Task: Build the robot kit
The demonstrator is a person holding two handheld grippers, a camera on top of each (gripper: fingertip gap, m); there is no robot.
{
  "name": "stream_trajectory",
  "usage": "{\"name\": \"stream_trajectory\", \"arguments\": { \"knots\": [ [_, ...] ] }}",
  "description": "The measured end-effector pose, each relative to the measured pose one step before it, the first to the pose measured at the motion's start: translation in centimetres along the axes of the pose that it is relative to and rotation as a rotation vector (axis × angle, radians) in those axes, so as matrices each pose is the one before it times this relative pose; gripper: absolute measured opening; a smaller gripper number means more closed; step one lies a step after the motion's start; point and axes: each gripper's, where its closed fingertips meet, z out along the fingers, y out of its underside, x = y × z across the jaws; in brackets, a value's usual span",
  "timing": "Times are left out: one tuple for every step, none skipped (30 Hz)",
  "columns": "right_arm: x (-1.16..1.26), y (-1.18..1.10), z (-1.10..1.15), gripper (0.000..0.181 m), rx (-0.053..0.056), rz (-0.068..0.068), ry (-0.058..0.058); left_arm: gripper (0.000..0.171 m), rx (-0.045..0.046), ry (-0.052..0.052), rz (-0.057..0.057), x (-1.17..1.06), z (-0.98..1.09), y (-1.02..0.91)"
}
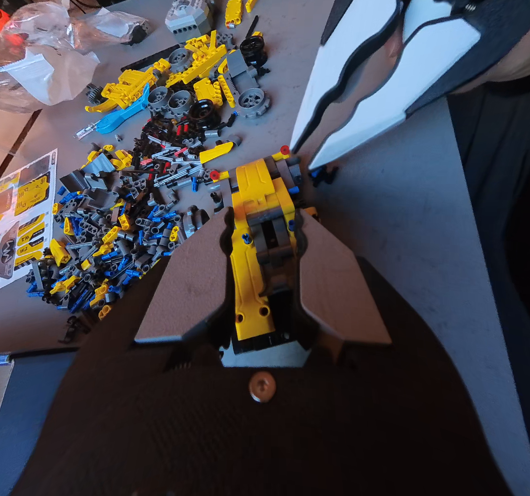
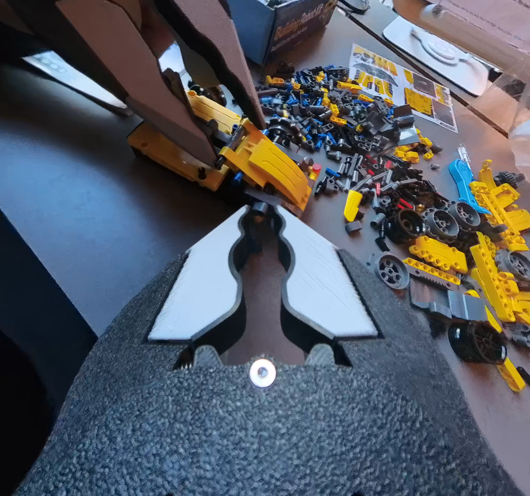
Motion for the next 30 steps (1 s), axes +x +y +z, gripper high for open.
{"name": "stream_trajectory", "arguments": {
  "knots": [
    [0.225,0.044,-0.225,0.015,0.0094,0.0125,-0.0013,0.039,0.00093,-0.0018,0.0007,-0.015,0.022,-0.016],
    [0.170,0.123,-0.082,0.015,0.0006,0.0096,-0.0031,0.039,0.00025,-0.0017,0.0015,0.001,0.021,-0.016],
    [0.098,0.140,0.010,0.017,-0.0057,0.0078,-0.0055,0.039,0.00013,-0.0015,0.0025,-0.002,0.009,-0.006],
    [0.000,0.079,0.058,0.019,-0.0059,0.0059,-0.0070,0.039,0.00092,-0.0012,0.0013,-0.013,0.005,-0.016],
    [-0.051,0.044,0.057,0.020,-0.0029,-0.0008,-0.0049,0.039,0.00190,-0.0013,-0.0003,-0.028,0.020,-0.015],
    [-0.053,0.021,0.036,0.020,-0.0013,-0.0064,-0.0010,0.039,0.00161,-0.0016,0.0000,-0.020,0.017,-0.015],
    [-0.015,0.051,0.050,0.020,-0.0026,-0.0056,0.0011,0.039,0.00253,-0.0008,0.0000,-0.015,0.018,-0.022],
    [0.006,0.065,0.047,0.020,-0.0035,-0.0012,-0.0003,0.039,0.00227,0.0006,-0.0019,-0.019,0.009,-0.014],
    [0.039,0.034,0.037,0.020,-0.0019,0.0052,-0.0025,0.039,0.00215,0.0005,-0.0038,-0.021,0.009,-0.009],
    [0.092,-0.002,-0.009,0.020,0.0021,0.0109,-0.0037,0.039,0.00244,0.0001,-0.0028,-0.019,0.010,-0.017],
    [0.107,-0.028,-0.032,0.020,0.0047,0.0144,-0.0053,0.039,0.00305,-0.0004,-0.0016,-0.017,0.001,-0.034],
    [0.076,-0.026,-0.024,0.020,0.0035,0.0151,-0.0076,0.039,0.00126,-0.0002,-0.0017,-0.016,0.017,-0.003],
    [0.073,0.001,-0.012,0.020,0.0013,0.0128,-0.0063,0.039,0.00106,0.0002,-0.0016,-0.009,-0.002,-0.014],
    [0.071,-0.002,-0.003,0.021,0.0017,0.0081,-0.0021,0.039,0.00306,0.0014,-0.0027,-0.006,-0.009,-0.034],
    [0.054,-0.025,-0.004,0.022,0.0028,0.0025,-0.0004,0.039,0.00250,0.0032,-0.0056,0.004,-0.003,-0.023],
    [0.016,-0.012,0.000,0.022,0.0012,-0.0009,0.0005,0.039,0.00237,0.0045,-0.0098,0.002,0.001,-0.023],
    [0.008,0.021,0.021,0.022,-0.0014,-0.0020,0.0015,0.039,0.00475,0.0067,-0.0140,0.015,-0.019,-0.059],
    [0.006,0.030,0.014,0.022,-0.0021,-0.0026,0.0018,0.039,0.00748,0.0076,-0.0140,0.020,-0.019,-0.087],
    [-0.014,-0.003,-0.004,0.022,-0.0002,-0.0024,0.0014,0.039,0.00573,0.0062,-0.0114,-0.002,-0.033,-0.067],
    [-0.008,-0.016,-0.004,0.022,0.0015,-0.0017,0.0006,0.040,0.00418,0.0036,-0.0080,-0.020,-0.031,-0.054],
    [-0.002,-0.016,-0.013,0.022,0.0013,-0.0002,-0.0006,0.040,0.00240,0.0032,-0.0035,-0.003,-0.013,-0.024],
    [0.003,0.006,-0.002,0.022,0.0000,0.0013,-0.0013,0.040,0.00012,0.0013,-0.0010,-0.010,-0.015,0.015],
    [0.002,0.005,0.006,0.022,-0.0003,0.0018,-0.0017,0.040,0.00074,0.0007,-0.0003,0.003,-0.006,-0.014],
    [0.010,-0.004,0.013,0.022,0.0003,0.0017,-0.0019,0.040,-0.00022,0.0012,-0.0004,0.014,0.010,0.009],
    [0.013,-0.008,-0.008,0.022,0.0008,0.0017,-0.0014,0.040,-0.00163,0.0009,-0.0004,0.013,0.023,0.038],
    [0.003,-0.005,0.009,0.022,0.0004,0.0013,-0.0012,0.040,-0.00154,-0.0002,0.0015,0.010,0.016,0.024],
    [0.003,0.003,0.005,0.022,-0.0002,0.0009,-0.0015,0.040,0.00012,-0.0021,0.0026,-0.014,-0.013,-0.012],
    [0.004,-0.003,0.014,0.022,-0.0001,0.0009,-0.0012,0.040,0.00115,-0.0020,0.0020,-0.020,-0.039,-0.039],
    [0.020,-0.008,0.012,0.022,0.0006,0.0013,-0.0007,0.039,0.00219,0.0012,0.0005,0.013,-0.053,-0.047],
    [0.024,0.002,0.012,0.022,-0.0001,0.0023,-0.0014,0.039,0.00157,0.0013,-0.0010,-0.009,-0.049,-0.037]
  ]
}}
